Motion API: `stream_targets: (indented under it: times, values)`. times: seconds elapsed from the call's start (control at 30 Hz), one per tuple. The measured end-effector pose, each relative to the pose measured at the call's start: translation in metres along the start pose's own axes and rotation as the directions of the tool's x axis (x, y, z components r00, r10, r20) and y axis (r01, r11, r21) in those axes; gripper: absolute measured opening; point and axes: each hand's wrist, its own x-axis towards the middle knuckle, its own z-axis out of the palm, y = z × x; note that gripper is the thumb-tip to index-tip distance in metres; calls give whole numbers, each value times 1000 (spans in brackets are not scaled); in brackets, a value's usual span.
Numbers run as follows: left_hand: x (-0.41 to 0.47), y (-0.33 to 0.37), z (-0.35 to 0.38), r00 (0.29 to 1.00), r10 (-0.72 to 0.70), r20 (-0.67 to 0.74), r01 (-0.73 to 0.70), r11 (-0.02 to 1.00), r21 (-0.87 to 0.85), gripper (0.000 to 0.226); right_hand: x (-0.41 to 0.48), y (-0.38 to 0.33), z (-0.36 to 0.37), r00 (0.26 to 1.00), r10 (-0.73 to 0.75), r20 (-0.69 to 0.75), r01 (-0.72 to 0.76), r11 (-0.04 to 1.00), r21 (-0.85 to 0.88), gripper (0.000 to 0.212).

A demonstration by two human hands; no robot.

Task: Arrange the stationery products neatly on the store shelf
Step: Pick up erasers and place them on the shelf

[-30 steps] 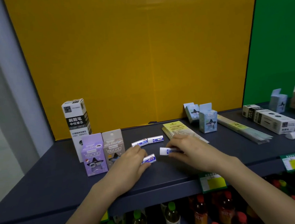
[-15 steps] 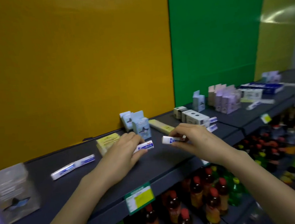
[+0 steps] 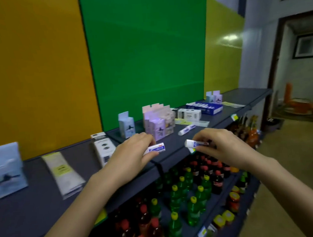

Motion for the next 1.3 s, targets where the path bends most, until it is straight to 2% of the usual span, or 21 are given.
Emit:
stream_targets:
  times: [0.1,0.33,0.57,0.73,1.03,1.3]
  values:
    - [50,19,30,999,41,23,-42,999,28,23,-3,55,-14,999,52,-16,-53,998,-47,18]
    - [177,45,100,984,87,154,-120,968,218,26,10,173,-26,987,150,-55,-156,977,-144,21]
    - [300,44,168,975,39,219,-79,981,177,25,65,286,-24,988,148,-42,-153,973,-173,23]
    - [373,36,209,967,-8,256,-34,987,158,23,116,367,-17,996,85,-22,-88,982,-167,24]
    - [456,15,273,964,-143,225,107,980,168,25,201,479,3,999,-30,36,32,999,-43,23]
    - [494,5,320,913,-355,203,301,919,253,29,283,547,36,951,-260,168,244,964,107,22]
